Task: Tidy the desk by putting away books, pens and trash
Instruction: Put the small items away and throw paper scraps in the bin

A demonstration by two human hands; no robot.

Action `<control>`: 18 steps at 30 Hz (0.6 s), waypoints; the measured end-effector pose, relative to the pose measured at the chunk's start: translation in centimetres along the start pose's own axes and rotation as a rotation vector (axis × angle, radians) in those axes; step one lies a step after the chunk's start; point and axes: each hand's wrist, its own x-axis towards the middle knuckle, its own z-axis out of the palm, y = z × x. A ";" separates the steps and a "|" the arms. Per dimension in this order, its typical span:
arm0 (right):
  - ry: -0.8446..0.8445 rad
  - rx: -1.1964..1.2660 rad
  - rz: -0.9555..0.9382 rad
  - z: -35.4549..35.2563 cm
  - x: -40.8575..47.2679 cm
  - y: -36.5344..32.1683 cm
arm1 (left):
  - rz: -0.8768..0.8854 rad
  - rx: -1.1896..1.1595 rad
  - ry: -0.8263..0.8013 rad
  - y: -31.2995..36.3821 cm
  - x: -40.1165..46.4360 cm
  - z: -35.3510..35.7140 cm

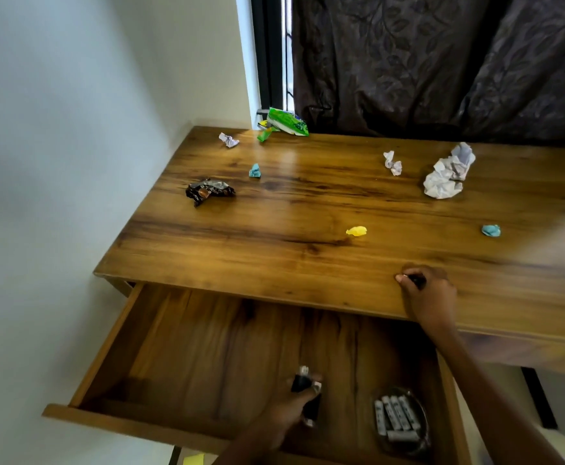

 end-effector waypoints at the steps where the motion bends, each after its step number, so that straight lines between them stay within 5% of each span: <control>1: -0.034 0.073 0.054 -0.7 -0.8 -0.1 | 0.019 0.032 -0.004 -0.1 0.1 0.1; 7: -0.325 0.450 0.256 -1.6 -10.4 -2.1 | 0.080 0.138 -0.017 -0.7 0.5 0.1; 10: -0.529 0.401 0.285 0.6 -15.4 -2.7 | 0.074 0.179 0.003 -0.9 0.8 0.2; 18: -0.739 0.143 0.319 5.0 -18.0 -1.3 | 0.087 0.307 0.125 -1.4 1.2 0.4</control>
